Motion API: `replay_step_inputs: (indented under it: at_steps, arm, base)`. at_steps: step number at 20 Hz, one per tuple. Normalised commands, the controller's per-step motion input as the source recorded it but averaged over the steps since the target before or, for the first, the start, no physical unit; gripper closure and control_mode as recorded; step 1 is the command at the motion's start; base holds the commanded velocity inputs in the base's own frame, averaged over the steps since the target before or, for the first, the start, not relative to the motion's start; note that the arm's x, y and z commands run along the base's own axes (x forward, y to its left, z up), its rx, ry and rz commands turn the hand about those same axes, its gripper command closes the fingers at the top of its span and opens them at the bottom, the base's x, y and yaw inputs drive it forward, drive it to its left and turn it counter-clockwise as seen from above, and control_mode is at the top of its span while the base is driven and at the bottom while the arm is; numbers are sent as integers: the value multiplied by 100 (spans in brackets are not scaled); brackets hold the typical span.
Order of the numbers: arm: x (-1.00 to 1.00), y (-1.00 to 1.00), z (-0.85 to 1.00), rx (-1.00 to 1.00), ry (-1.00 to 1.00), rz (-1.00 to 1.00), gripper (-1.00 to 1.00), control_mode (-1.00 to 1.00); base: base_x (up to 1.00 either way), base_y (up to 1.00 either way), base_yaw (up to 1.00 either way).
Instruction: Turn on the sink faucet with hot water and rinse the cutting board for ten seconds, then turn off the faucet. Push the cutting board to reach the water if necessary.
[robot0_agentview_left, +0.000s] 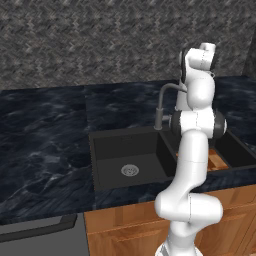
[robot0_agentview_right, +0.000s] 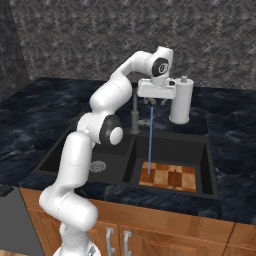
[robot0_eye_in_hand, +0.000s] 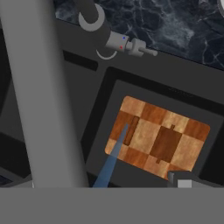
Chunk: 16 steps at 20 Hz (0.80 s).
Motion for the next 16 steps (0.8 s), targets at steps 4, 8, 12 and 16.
replay_step_inputs:
  at_steps: [4,8,12,16]
  arm:
    - [0,0,0,0,0,0,-100,-100]
    - [0,0,0,0,0,0,-100,-100]
    - [0,0,0,0,0,0,-100,-100]
    - [0,0,0,0,0,0,-100,-100]
  base:
    - [0,0,0]
    - [0,0,0]
    - [0,0,0]
    - [0,0,0]
